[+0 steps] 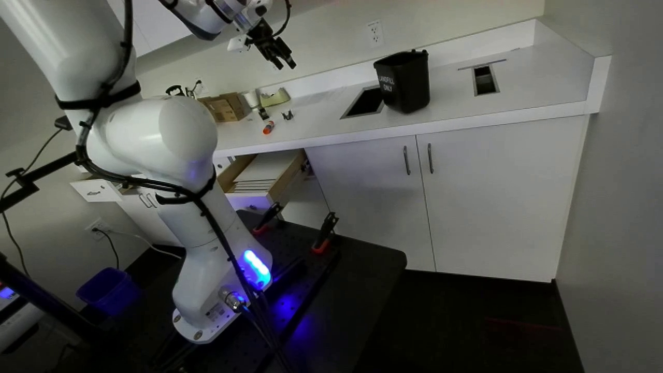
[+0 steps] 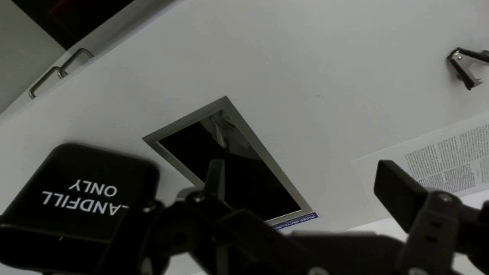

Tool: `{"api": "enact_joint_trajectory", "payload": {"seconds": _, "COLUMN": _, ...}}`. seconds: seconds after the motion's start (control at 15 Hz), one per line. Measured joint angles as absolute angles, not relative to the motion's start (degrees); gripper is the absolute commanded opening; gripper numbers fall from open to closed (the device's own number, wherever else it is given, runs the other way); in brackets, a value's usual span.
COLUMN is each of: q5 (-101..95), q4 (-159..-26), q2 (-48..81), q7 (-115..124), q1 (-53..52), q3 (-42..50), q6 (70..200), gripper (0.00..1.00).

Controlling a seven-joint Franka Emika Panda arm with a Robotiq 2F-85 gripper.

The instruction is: Put the white paper in the black bin then put the orange object in the open drawer then close the drawer

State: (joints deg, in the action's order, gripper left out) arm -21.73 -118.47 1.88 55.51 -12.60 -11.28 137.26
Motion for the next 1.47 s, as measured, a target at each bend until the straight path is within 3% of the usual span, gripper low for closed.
{"api": "enact_joint_trajectory", "payload": {"seconds": 0.6, "q5": -21.3, "q4": -118.3, "q2": 2.7, "q7": 53.8, "q1": -12.3, "q3": -10.8, "q6": 137.6, "gripper": 1.00}}
{"api": "enact_joint_trajectory", "payload": {"seconds": 1.47, "q5": -1.3, "q4": -107.1, "q2": 20.9, "q7": 9.4, "q1": -16.7, "q3": -17.1, "q6": 142.6, "gripper": 1.00}}
